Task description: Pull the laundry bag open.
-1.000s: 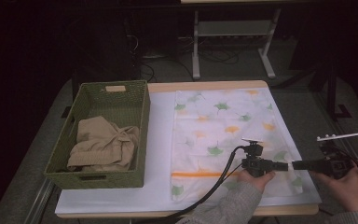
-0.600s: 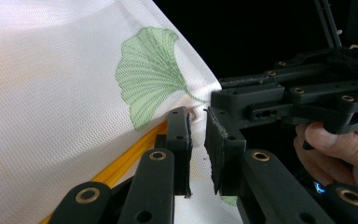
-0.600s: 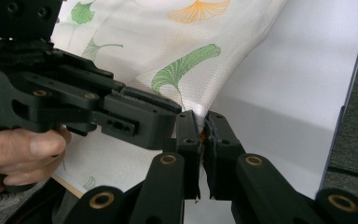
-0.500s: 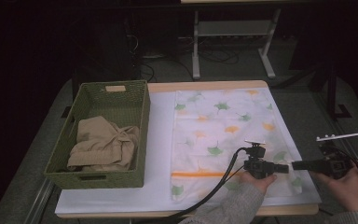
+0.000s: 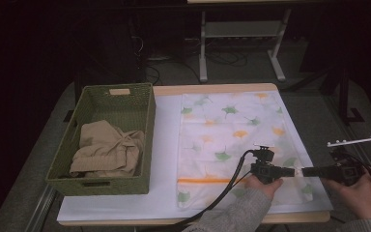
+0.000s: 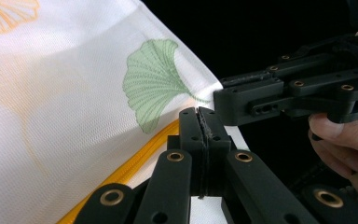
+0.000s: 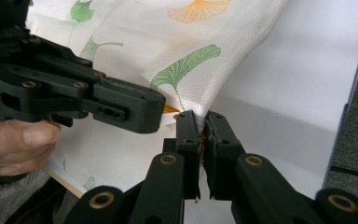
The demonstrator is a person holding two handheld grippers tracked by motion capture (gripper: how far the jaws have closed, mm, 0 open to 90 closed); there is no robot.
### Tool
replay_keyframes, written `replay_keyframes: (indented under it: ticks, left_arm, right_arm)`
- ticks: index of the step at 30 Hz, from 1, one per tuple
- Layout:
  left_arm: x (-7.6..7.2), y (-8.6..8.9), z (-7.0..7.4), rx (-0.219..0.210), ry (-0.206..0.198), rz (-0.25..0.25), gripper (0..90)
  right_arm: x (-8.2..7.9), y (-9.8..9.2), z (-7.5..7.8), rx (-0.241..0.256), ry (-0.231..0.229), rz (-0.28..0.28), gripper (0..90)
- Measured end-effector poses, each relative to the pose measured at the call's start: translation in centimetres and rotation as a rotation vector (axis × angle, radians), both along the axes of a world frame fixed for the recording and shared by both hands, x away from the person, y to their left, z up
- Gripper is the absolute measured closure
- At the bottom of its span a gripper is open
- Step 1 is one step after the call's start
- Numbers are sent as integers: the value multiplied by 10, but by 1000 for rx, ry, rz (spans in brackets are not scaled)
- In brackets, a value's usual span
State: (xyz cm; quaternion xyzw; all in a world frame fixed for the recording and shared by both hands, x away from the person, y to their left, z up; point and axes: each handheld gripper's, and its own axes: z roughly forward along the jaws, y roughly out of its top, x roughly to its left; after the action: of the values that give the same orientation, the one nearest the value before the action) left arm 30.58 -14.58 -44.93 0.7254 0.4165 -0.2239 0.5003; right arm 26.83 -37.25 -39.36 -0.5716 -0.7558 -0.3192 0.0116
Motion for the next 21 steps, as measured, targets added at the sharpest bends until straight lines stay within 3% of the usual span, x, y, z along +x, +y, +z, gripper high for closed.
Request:
replay_keyframes:
  ticks: [4,11,21]
  left_arm:
    - [0,1,1,-1,-15,23,898]
    - [2,-3,-2,-4,-5,47,889]
    - [1,-10,-5,9,1,42,867]
  right_arm:
    - [0,1,0,-7,-4,8,846]
    - [1,2,-4,-15,7,7,846]
    - [1,1,-4,-2,5,3,846]
